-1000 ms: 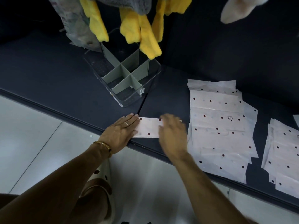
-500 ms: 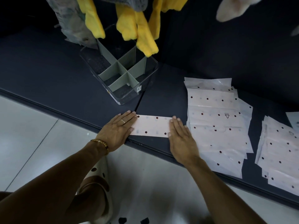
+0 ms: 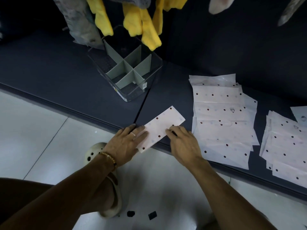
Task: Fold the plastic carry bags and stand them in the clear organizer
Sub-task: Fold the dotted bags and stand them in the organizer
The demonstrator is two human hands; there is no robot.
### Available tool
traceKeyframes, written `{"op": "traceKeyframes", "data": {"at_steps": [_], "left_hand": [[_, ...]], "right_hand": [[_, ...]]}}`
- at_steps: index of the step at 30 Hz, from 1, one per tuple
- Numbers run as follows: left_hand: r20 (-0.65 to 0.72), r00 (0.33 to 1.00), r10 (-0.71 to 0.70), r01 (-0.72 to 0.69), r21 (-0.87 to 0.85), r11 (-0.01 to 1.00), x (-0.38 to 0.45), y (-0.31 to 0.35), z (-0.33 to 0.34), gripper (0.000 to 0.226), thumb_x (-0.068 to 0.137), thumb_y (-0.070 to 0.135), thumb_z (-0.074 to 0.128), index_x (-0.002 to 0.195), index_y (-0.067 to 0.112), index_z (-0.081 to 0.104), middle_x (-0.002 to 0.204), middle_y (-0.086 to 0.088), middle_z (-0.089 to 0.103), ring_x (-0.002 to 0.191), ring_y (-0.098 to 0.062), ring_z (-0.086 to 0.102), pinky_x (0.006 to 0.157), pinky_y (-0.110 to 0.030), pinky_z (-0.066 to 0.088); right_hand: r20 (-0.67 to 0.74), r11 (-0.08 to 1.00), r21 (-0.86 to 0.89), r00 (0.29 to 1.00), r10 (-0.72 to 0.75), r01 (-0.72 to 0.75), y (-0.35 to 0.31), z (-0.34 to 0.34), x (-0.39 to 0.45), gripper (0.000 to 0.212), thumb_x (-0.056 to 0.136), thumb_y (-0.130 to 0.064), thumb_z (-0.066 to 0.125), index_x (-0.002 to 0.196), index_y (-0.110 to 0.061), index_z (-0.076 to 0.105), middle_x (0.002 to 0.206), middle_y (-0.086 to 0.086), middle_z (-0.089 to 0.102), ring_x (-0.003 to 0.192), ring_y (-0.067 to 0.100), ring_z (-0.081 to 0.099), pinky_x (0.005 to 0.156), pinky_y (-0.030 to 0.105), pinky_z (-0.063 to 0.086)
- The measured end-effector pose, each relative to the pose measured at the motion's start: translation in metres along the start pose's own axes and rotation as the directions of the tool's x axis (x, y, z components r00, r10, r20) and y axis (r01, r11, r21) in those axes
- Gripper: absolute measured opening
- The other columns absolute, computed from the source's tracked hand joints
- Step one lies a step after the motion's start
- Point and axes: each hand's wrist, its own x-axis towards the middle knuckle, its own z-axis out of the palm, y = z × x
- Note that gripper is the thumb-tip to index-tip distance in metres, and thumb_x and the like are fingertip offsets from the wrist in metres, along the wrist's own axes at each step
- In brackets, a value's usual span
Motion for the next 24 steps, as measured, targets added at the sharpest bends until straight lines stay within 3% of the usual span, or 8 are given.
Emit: {"op": "traceKeyframes", "data": {"at_steps": [3,7,10,12,15,17,20,24], "left_hand": [[-0.093,0.995,0.037,-0.043,-0.062,0.997,0.006,0.007,-0.005,0.049,0.096,0.022,0.043,0.143,0.031,0.035,0.153,0.004,0.029,0.143,-0.021,0.018,0.114,-0.036,0.019],[-0.239,0.97,-0.037,-0.007,-0.181,0.983,0.02,0.025,-0.017,0.031,0.099,0.03,0.038,0.123,0.025,0.057,0.121,-0.001,0.06,0.113,-0.022,0.048,0.092,-0.035,0.041],[-0.193,0.966,-0.171,0.106,-0.307,0.946,0.033,0.035,-0.028,0.032,0.098,0.04,0.038,0.104,0.017,0.059,0.1,-0.007,0.067,0.092,-0.027,0.058,0.072,-0.033,0.044],[-0.117,0.96,-0.254,0.169,-0.482,0.86,0.038,0.037,-0.032,0.034,0.091,0.047,0.051,0.097,0.015,0.062,0.092,-0.005,0.068,0.083,-0.027,0.061,0.068,-0.033,0.048],[-0.011,0.916,-0.402,0.24,-0.787,0.568,0.046,0.037,-0.034,0.024,0.082,0.037,0.069,0.094,0.017,0.067,0.087,0.003,0.069,0.079,-0.016,0.063,0.068,-0.026,0.05],[-0.004,0.88,-0.475,0.29,-0.786,0.546,0.055,0.035,-0.031,0.016,0.087,0.027,0.065,0.083,0.012,0.067,0.078,0.001,0.065,0.074,-0.018,0.059,0.061,-0.021,0.044],[0.019,0.834,-0.551,0.409,-0.692,0.595,0.066,0.036,-0.027,0.036,0.091,0.029,0.061,0.062,0.009,0.053,0.062,-0.005,0.056,0.062,-0.023,0.052,0.056,-0.026,0.041],[0.022,0.793,-0.609,0.475,-0.648,0.595,0.076,0.034,-0.024,0.03,0.086,0.032,0.066,0.064,0.012,0.058,0.069,-0.006,0.062,0.07,-0.026,0.06,0.067,-0.029,0.051]], "right_hand": [[0.012,1.0,0.012,1.0,-0.013,0.013,0.002,-0.005,-0.002,0.038,0.076,-0.008,0.066,0.113,-0.01,0.067,0.119,0.004,0.064,0.111,0.025,0.059,0.085,0.038,0.052],[-0.002,0.991,0.126,0.999,-0.048,0.047,-0.013,-0.007,0.0,0.025,0.081,-0.023,0.069,0.105,-0.015,0.069,0.106,-0.002,0.068,0.099,0.02,0.062,0.079,0.034,0.052],[0.032,0.916,0.361,0.984,0.173,-0.173,-0.021,-0.003,0.008,0.015,0.094,-0.022,0.057,0.095,-0.014,0.07,0.095,-0.001,0.069,0.085,0.016,0.06,0.074,0.031,0.051],[0.061,0.813,0.5,0.948,0.312,-0.299,-0.018,-0.002,0.012,0.015,0.094,-0.022,0.057,0.092,-0.015,0.07,0.089,-0.002,0.07,0.074,0.013,0.058,0.068,0.026,0.047],[0.107,0.648,0.643,0.886,0.451,-0.408,-0.012,-0.003,0.021,0.012,0.092,-0.019,0.06,0.082,-0.017,0.066,0.077,-0.009,0.066,0.068,0.009,0.058,0.065,0.022,0.046],[0.122,0.577,0.669,0.835,0.537,-0.469,-0.011,-0.001,0.027,0.012,0.091,-0.019,0.063,0.079,-0.021,0.063,0.077,-0.013,0.062,0.068,0.003,0.057,0.062,0.012,0.043],[0.15,0.526,0.65,0.771,0.619,-0.548,-0.012,0.002,0.038,0.005,0.089,-0.021,0.066,0.087,-0.019,0.07,0.084,-0.01,0.069,0.065,-0.003,0.056,0.061,0.004,0.038],[0.176,0.55,0.543,0.727,0.664,-0.634,-0.015,0.003,0.053,0.015,0.089,-0.027,0.066,0.095,-0.016,0.074,0.092,-0.001,0.074,0.077,0.013,0.067,0.071,0.021,0.051]]}}
